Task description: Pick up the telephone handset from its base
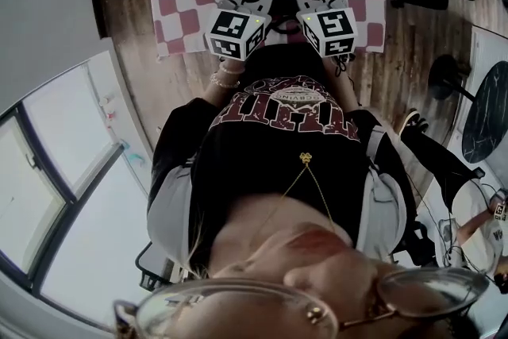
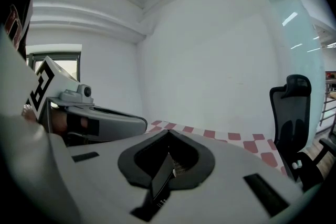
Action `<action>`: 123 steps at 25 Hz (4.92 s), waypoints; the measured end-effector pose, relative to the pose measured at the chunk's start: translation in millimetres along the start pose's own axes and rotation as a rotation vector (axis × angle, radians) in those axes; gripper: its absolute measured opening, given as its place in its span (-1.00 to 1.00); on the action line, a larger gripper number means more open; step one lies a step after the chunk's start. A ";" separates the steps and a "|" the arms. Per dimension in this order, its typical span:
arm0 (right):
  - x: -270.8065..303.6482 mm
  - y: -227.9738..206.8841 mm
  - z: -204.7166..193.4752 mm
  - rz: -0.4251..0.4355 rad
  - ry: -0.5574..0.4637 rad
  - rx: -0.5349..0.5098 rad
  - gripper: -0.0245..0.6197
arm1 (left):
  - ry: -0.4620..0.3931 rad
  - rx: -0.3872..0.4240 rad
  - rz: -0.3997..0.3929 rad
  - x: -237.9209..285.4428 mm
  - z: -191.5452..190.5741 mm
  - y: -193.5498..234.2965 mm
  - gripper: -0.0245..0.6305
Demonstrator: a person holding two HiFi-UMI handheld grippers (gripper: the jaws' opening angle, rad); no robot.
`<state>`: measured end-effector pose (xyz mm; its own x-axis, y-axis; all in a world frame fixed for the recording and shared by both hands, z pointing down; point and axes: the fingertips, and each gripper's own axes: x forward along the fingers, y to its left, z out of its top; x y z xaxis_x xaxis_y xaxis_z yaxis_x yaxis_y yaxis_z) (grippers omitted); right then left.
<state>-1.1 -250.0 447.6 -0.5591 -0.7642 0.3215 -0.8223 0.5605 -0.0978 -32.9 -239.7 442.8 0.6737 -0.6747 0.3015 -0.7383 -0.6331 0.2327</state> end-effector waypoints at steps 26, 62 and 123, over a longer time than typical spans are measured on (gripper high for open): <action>6.3 -13.4 -42.2 0.018 0.100 0.047 -0.87 | 0.093 -0.032 0.070 8.2 -38.4 15.7 -0.90; 19.1 -10.0 -105.0 0.070 0.276 0.109 -0.87 | 0.222 -0.118 0.065 11.9 -105.4 25.0 -0.90; 26.6 -10.4 -178.5 0.054 0.453 0.151 -0.87 | 0.386 -0.216 -0.012 12.5 -177.5 56.3 -0.89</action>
<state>11.4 -219.2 625.2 -0.5273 -0.5006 0.6866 -0.8180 0.5178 -0.2506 -72.1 -216.4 623.8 0.6505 -0.4504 0.6115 -0.7481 -0.5190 0.4136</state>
